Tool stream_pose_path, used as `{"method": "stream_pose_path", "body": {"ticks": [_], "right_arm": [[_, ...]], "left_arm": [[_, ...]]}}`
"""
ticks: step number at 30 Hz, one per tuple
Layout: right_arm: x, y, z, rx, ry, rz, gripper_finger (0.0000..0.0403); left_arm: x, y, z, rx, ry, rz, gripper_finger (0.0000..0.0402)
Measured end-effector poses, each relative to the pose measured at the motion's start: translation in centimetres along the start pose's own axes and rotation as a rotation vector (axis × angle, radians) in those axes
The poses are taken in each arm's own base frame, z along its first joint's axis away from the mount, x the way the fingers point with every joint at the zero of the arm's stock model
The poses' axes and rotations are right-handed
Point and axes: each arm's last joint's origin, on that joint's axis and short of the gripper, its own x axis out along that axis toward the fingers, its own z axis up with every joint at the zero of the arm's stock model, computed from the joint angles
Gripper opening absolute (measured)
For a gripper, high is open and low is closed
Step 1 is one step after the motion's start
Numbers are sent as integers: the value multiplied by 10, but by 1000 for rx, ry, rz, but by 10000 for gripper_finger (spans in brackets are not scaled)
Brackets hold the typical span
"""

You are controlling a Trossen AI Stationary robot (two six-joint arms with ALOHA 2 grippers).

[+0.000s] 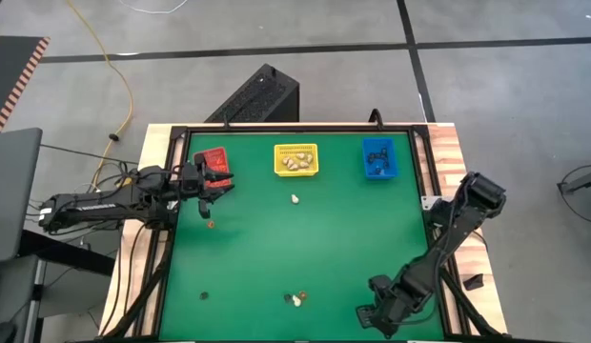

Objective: Sort Halloween decoration
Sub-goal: Put the white skull toy into the yellow bin

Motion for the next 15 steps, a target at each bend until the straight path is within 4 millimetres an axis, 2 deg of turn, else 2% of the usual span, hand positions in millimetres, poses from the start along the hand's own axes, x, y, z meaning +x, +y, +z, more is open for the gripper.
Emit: {"method": "stream_pose_path", "body": {"ticks": [4,11,15], "right_arm": [[4,3,6,19,-15,-6,249],[34,6,10,19,35,-64,249],[40,8,15,19,33,-85,249]], "left_arm": [[0,0,0,0,0,0,142],[0,0,0,9,0,0,142],[0,0,0,11,1,0,142]]}}
